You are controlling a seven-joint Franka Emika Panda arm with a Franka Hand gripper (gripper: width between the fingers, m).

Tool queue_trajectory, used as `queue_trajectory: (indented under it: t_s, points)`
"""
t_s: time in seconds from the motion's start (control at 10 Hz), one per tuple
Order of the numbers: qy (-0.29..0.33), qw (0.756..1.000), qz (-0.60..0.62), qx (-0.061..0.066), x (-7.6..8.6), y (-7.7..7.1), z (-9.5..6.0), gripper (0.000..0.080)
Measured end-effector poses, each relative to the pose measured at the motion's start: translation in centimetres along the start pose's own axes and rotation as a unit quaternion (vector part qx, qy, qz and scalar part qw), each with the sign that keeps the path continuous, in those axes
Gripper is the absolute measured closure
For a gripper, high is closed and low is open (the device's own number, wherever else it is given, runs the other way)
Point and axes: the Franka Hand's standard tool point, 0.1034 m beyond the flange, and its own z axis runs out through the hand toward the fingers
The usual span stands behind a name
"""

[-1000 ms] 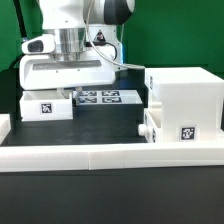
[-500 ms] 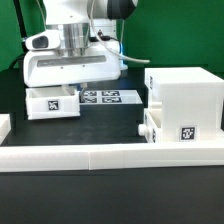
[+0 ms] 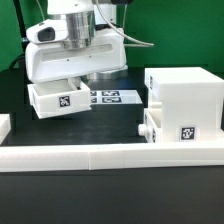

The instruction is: Assemble drawer

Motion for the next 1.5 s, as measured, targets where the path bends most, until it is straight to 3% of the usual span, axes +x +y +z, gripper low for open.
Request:
queue_trajectory:
  t_s: [0.2, 0.4, 0.6, 1.0, 1.2, 1.5]
  points:
    - [0.007, 0.988, -0.155, -0.008, 0.2, 0.9, 0.2, 0.0758]
    - [0.013, 0.955, -0.294, -0.029, 2.3, 1.7, -1.0, 0.0758]
    - [0.004, 0.935, -0.353, -0.035, 3.6, 2.0, -1.8, 0.0758]
    - [-0.004, 0.89, -0.454, -0.033, 3.2, 2.2, -1.4, 0.0758]
    - [-0.002, 0.874, -0.485, -0.036, 5.2, 2.8, -1.7, 0.0757]
    - [0.003, 0.861, -0.507, -0.04, 8.9, 2.3, -2.4, 0.0757]
